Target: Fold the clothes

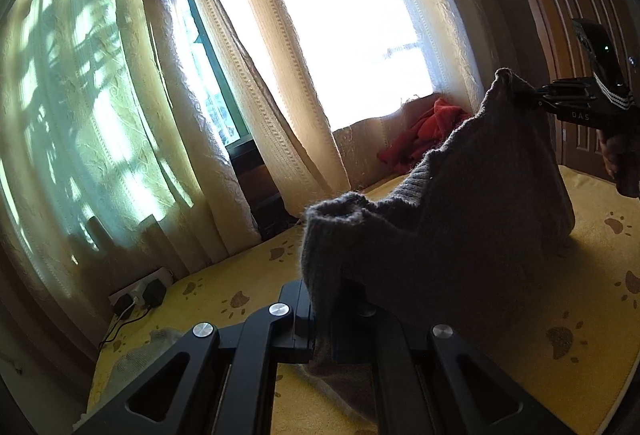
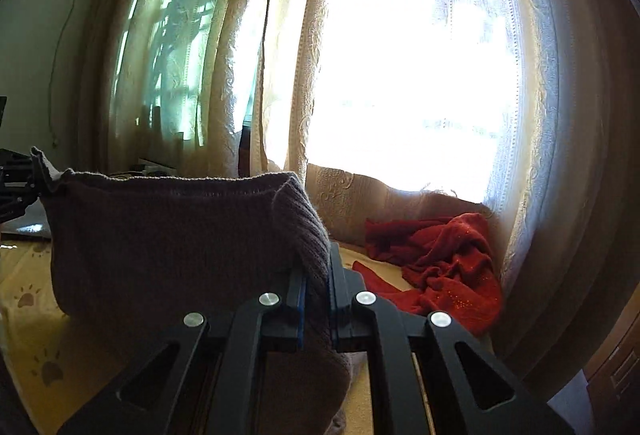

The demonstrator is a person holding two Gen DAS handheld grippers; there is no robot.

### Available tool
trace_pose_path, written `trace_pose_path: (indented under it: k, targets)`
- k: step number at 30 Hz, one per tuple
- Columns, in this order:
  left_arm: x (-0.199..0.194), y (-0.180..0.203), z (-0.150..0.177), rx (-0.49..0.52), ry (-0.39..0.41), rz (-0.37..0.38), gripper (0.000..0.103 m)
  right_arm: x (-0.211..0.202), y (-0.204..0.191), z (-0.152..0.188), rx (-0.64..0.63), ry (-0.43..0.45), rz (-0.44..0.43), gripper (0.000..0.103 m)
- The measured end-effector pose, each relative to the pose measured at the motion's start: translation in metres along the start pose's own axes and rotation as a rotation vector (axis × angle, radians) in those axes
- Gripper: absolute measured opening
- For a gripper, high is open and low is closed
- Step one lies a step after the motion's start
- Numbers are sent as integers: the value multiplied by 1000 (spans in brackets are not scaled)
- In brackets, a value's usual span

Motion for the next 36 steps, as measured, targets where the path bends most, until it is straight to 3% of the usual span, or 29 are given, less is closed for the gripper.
trace_pose_path:
  k: [6,13,22,24,27,29,31,36]
  targets:
    - [85,-15,-3,-31,-135,50,5,84,25,-1,31,-106,78,9]
    - [169,-31,20,-153,-276,104,5,174,29,34,43,-285,48,9]
    - [220,-35,49,-205,-417,141,5,229,15,64,23,-440,-1,10]
    - [229,-36,58,-225,-466,171,6,237,13,71,29,-485,-21,15]
    - [237,-38,68,-276,-510,176,19,243,12,79,26,-529,-16,31]
    - [239,-48,71,-331,-521,152,53,244,16,80,34,-535,2,36]
    - [239,-64,74,-400,-528,105,75,243,23,79,52,-538,32,39]
    - [228,-93,90,-506,-537,31,76,236,47,77,111,-529,107,45]
Point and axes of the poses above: each gripper's, at about its wrist camera, not at the fingertips, and x roughly the way its jaws point, y to its right, z to its underside, the point moved 4 cm from there along x, roughly the way its jaws point, and after that the axes turned 3 degrees about -y, right-handed, at the moved point
